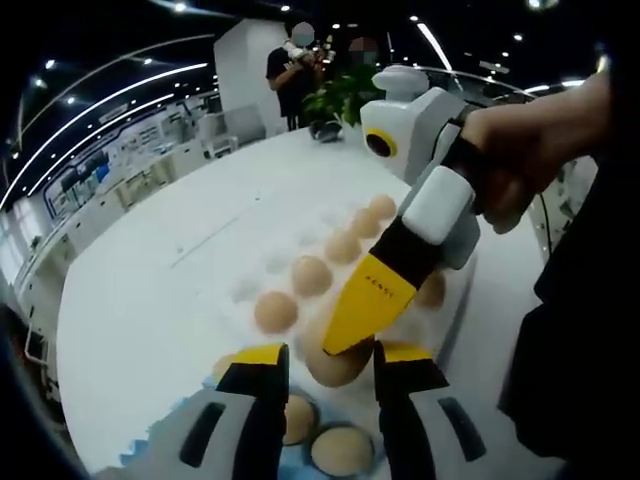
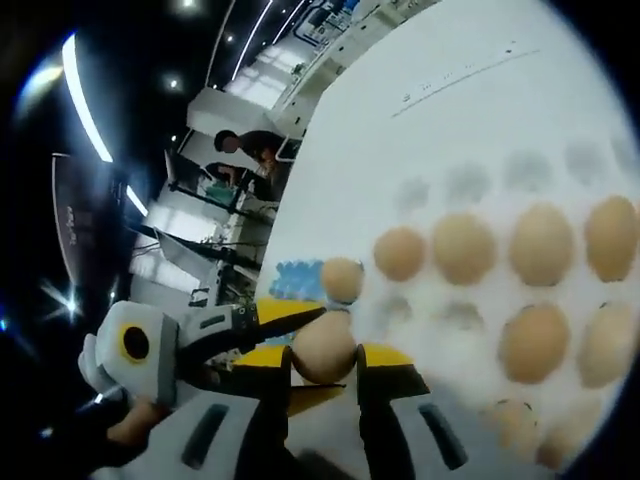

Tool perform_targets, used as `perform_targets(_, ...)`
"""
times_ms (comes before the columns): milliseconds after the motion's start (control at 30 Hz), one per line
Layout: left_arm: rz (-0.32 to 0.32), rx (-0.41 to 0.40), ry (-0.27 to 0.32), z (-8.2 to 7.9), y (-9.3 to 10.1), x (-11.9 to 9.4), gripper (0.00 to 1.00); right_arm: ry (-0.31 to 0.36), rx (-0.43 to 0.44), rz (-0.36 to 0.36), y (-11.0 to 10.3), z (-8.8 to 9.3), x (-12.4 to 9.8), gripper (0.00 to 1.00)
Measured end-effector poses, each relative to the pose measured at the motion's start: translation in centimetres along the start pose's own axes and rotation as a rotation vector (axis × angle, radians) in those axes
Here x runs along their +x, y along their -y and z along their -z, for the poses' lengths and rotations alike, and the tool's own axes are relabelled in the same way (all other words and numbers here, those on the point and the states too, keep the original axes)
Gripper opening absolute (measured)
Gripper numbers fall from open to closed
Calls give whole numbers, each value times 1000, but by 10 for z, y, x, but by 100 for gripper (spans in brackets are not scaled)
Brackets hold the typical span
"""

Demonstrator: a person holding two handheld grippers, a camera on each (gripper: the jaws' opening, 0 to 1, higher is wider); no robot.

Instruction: Place the egg into an empty slot of the egg tray after lifting it from the table, then release the egg inside the slot.

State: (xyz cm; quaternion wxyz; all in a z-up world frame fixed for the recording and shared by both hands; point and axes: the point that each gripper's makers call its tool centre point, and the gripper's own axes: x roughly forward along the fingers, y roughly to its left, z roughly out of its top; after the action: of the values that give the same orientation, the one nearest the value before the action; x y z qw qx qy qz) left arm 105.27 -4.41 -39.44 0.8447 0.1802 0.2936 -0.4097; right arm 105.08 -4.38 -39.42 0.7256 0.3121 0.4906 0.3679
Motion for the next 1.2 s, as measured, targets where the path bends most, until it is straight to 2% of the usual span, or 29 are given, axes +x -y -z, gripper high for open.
perform_targets(200, 18, 1, 2, -1, 5, 1, 29, -5, 14, -12, -3, 3, 1, 27)
perform_targets(533, 32, 19, -24, 1, 11, 3, 28, -28, 7, -12, 0, 8, -1, 27)
perform_targets(667, 35, 50, -31, 2, 12, 3, 28, -37, -2, -9, 0, 10, 0, 27)
perform_targets(1000, 27, 63, -31, 1, 9, 3, 28, -35, -27, -7, -1, 5, 0, 27)
perform_targets(1200, 23, 61, -37, 2, 8, 3, 28, -41, -43, 13, 3, 5, -2, 32)
